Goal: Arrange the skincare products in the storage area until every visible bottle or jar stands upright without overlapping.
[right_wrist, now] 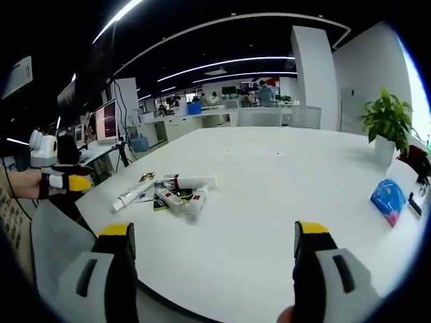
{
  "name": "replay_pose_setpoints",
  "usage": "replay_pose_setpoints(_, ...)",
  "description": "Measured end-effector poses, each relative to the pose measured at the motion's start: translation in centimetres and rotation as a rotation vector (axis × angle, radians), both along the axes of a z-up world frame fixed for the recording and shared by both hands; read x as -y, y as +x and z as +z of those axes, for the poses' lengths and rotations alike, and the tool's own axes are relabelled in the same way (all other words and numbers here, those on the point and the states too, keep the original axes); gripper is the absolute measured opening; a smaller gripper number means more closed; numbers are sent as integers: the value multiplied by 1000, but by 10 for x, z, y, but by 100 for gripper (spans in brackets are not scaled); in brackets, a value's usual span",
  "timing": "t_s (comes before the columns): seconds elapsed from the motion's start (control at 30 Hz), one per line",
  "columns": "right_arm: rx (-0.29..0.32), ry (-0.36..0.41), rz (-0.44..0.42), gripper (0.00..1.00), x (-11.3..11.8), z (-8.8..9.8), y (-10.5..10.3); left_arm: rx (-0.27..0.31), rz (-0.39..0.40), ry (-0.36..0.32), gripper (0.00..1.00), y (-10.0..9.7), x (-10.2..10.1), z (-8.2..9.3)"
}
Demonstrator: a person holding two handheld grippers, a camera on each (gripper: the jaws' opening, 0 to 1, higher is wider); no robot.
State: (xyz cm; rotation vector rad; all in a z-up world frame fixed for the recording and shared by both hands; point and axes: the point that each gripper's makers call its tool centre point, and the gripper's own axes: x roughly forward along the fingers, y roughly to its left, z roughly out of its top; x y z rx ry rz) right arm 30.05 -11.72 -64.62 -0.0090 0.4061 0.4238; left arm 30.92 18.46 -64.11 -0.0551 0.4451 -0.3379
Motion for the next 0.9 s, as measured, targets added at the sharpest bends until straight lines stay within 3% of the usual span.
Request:
replay_pose_setpoints(0.23,-6,2,14,98,-2,-1,-1,-29,16,-11,94,6,-3,-6)
replay_pose_setpoints(0.53,-10,-6,12,98,-2,-2,-1,-83,4,24,93,13,-7,-19)
replay_pose_setpoints(0.9,-20,-19,12,97,-2,-4,-1,-108,-25,45,92,39,-5,-24)
